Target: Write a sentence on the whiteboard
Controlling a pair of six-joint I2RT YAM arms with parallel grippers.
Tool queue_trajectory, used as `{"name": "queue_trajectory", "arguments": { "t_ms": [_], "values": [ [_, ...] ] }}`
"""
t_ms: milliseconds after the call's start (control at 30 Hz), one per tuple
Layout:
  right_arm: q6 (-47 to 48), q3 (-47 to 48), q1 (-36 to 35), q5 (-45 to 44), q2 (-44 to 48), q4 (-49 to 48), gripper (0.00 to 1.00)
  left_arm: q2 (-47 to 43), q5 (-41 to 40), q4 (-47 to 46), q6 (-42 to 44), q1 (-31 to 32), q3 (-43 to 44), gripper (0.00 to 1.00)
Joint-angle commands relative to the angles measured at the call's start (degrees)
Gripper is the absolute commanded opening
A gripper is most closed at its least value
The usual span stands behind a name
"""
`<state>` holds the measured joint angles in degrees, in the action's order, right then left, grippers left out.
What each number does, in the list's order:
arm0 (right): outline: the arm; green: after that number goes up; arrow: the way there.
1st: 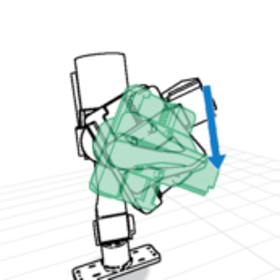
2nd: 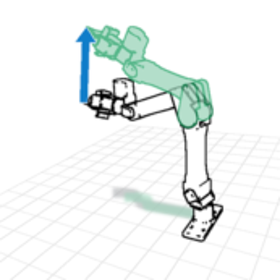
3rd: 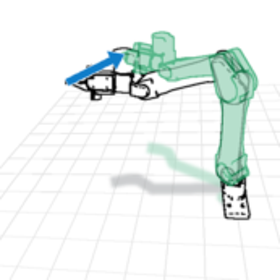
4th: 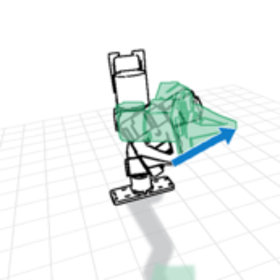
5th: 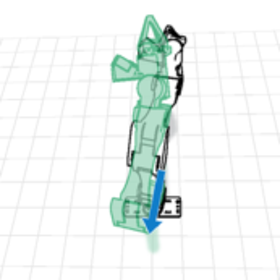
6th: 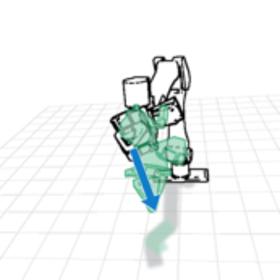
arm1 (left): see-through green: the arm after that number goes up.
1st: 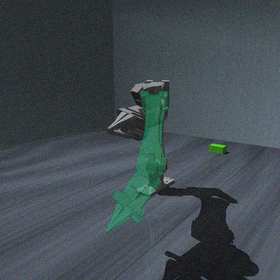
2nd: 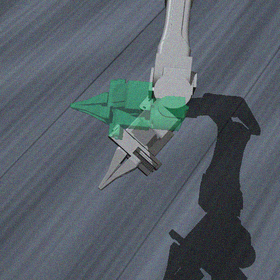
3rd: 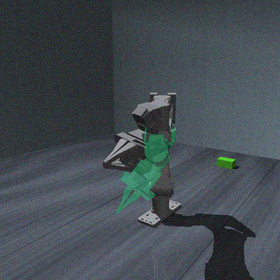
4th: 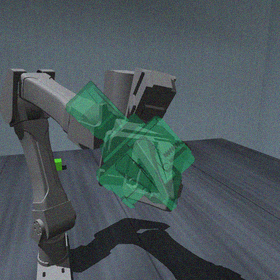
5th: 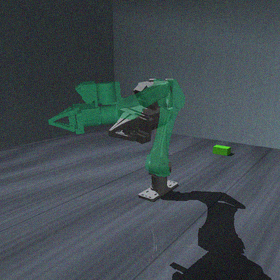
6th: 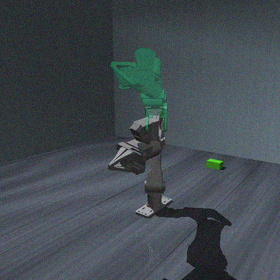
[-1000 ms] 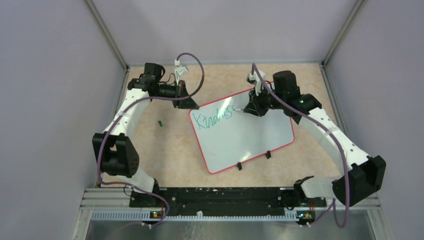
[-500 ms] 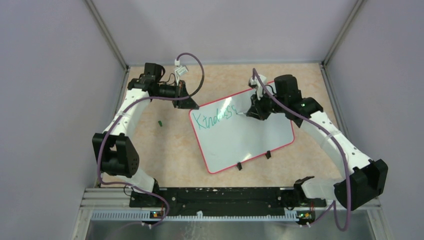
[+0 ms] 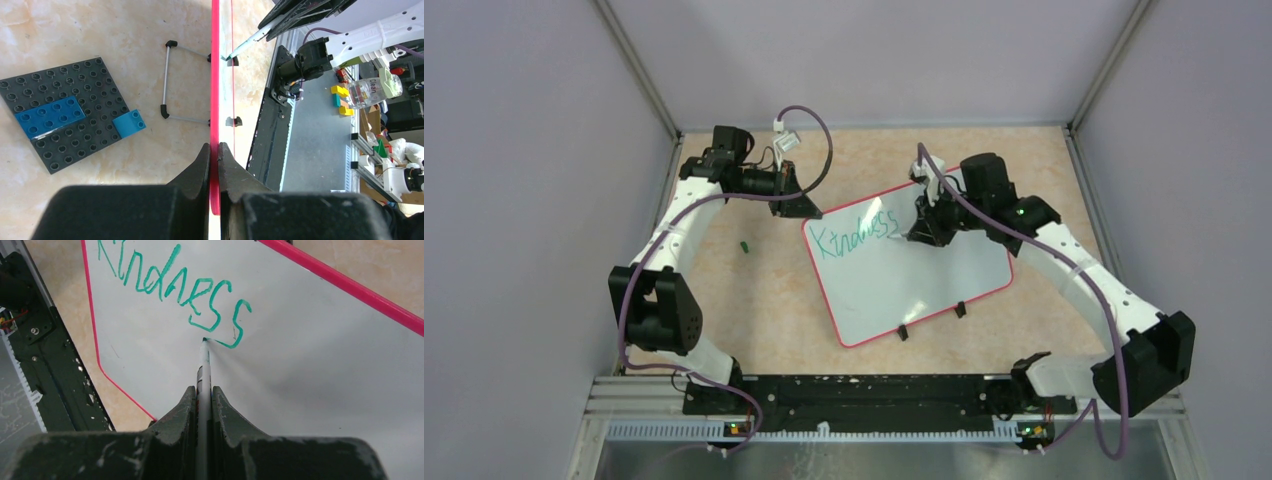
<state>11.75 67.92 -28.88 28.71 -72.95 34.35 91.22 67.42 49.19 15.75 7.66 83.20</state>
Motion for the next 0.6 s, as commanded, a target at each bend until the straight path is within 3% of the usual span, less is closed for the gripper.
{"name": "queue_trajectory", "arguments": {
  "t_ms": [0, 267, 567],
  "values": [
    [-0.5, 3.8, -0.5, 3.4, 1.4, -0.6, 0.0, -0.5, 0.0, 1.6, 0.5, 1.9, -0.2, 0.0],
    [0.3, 3.9, 5.2, 4.6, 4.2, 1.1, 0.0, -0.5, 0.1, 1.7, 0.6, 1.9, -0.1, 0.0],
    [1.3, 3.4, 6.6, 2.5, 3.7, -0.2, 0.0, -0.5, 0.0, 1.7, 0.7, 2.0, -0.2, 0.0]
  ]
}}
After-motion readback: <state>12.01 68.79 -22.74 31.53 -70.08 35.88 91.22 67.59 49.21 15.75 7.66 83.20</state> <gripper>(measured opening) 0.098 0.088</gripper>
